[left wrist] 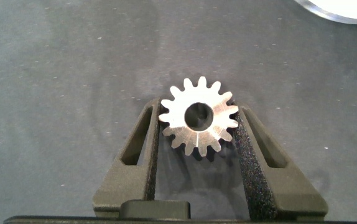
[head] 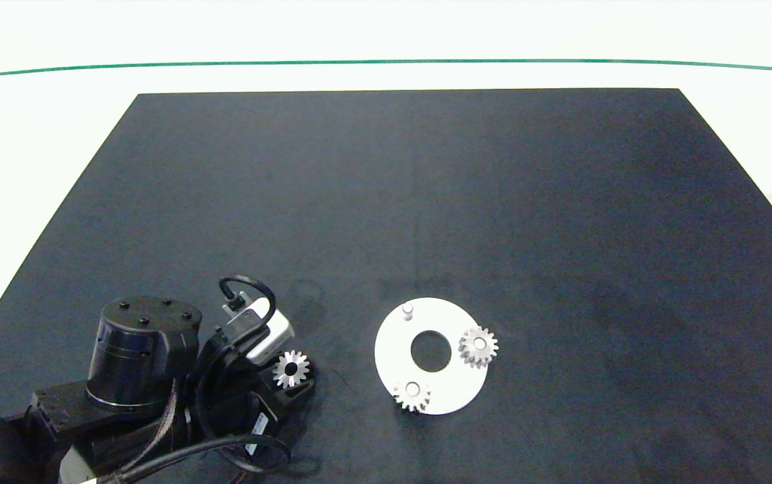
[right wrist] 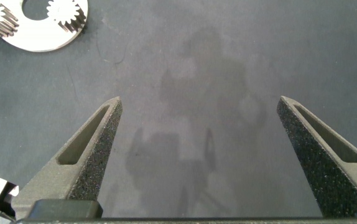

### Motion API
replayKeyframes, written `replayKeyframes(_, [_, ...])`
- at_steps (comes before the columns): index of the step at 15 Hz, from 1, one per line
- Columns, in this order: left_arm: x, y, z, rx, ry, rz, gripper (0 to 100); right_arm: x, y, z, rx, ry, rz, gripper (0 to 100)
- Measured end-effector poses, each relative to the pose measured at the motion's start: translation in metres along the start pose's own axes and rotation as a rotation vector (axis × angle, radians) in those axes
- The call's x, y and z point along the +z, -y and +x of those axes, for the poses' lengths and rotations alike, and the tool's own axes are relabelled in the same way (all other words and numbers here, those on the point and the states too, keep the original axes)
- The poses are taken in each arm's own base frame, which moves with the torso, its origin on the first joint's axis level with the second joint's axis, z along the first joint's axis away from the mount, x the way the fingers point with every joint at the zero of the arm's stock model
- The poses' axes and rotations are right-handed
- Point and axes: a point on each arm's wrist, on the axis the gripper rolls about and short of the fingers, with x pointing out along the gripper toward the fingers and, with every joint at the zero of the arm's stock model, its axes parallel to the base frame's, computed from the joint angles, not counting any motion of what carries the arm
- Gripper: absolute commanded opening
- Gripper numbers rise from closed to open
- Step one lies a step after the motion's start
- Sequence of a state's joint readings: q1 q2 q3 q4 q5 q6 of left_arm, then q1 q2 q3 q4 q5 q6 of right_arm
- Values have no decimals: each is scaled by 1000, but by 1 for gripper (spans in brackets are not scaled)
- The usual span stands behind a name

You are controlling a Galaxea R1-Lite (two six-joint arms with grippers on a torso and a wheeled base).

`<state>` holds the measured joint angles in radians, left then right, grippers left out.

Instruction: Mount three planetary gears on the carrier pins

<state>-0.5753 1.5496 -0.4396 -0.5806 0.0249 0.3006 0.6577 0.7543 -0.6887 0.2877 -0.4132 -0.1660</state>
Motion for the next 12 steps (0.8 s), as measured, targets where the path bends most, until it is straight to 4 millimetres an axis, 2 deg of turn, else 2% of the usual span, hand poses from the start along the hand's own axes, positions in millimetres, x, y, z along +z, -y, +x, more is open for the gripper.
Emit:
replayKeyframes(8, [1,0,-2,0,6,4,1,-5,-2,3,4,-24,-1,100])
replayKeyframes(12, [5,1,-4,-2,28,7,0,-5,-2,4,4,-26,-3,100])
